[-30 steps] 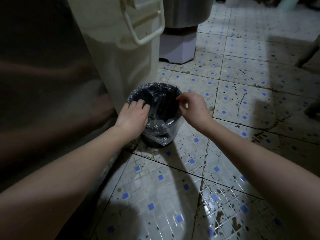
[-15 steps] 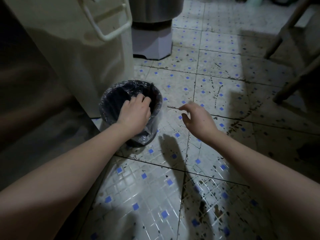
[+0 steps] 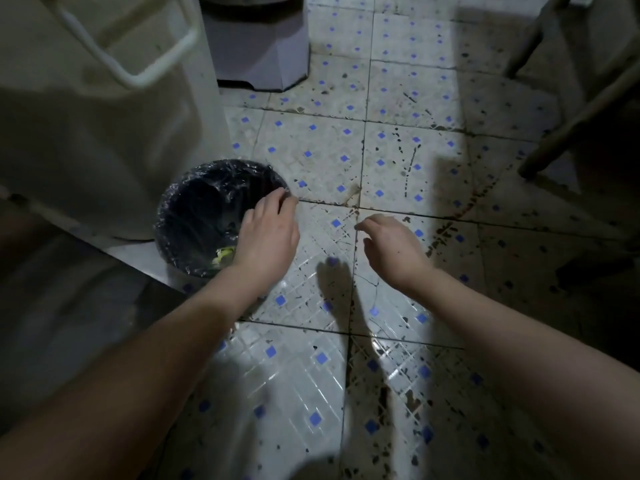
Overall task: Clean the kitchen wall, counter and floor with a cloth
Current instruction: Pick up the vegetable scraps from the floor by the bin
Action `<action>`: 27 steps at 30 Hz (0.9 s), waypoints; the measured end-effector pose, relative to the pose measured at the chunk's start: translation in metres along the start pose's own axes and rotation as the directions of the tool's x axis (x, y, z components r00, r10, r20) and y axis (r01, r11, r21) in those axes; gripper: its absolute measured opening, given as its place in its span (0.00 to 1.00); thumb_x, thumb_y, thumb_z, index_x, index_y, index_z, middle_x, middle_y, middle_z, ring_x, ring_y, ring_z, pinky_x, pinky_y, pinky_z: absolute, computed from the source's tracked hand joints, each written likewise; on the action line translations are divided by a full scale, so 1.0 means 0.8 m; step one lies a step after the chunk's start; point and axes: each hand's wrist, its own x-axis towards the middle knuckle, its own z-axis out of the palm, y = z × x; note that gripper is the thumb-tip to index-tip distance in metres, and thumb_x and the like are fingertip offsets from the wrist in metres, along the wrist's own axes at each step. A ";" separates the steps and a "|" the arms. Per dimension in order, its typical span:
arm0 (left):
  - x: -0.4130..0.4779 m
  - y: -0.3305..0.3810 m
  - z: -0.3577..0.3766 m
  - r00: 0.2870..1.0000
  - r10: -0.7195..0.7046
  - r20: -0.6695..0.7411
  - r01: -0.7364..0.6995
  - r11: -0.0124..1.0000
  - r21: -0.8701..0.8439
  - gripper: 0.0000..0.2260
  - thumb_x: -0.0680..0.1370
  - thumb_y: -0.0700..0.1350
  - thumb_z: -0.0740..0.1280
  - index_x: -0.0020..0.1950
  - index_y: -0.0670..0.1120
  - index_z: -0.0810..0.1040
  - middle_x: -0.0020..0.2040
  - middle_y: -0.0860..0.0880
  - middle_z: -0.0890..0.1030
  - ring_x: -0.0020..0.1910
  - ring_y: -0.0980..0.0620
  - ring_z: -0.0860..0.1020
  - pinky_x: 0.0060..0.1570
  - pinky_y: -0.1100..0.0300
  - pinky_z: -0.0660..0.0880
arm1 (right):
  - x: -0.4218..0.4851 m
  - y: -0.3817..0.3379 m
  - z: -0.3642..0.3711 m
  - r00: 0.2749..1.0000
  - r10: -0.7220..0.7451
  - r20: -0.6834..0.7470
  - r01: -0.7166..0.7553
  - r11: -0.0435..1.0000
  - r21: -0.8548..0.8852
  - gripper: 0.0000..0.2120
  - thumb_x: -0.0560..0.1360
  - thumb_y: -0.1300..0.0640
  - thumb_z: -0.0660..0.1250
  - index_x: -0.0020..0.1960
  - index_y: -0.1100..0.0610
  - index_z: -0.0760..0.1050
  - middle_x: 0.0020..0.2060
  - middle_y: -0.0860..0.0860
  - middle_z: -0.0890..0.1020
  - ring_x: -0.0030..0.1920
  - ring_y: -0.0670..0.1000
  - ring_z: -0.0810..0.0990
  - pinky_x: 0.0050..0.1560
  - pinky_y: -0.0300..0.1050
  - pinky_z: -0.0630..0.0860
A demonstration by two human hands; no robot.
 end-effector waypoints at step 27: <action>-0.028 0.121 -0.620 0.981 -0.060 0.185 0.034 0.990 0.139 0.20 0.79 0.44 0.58 0.71 0.46 0.62 0.63 0.45 0.73 0.61 0.44 0.72 0.58 0.52 0.68 | -0.129 -0.161 -0.604 0.991 0.106 0.087 -0.108 0.994 0.014 0.21 0.74 0.66 0.59 0.66 0.56 0.70 0.62 0.54 0.76 0.62 0.55 0.72 0.65 0.48 0.65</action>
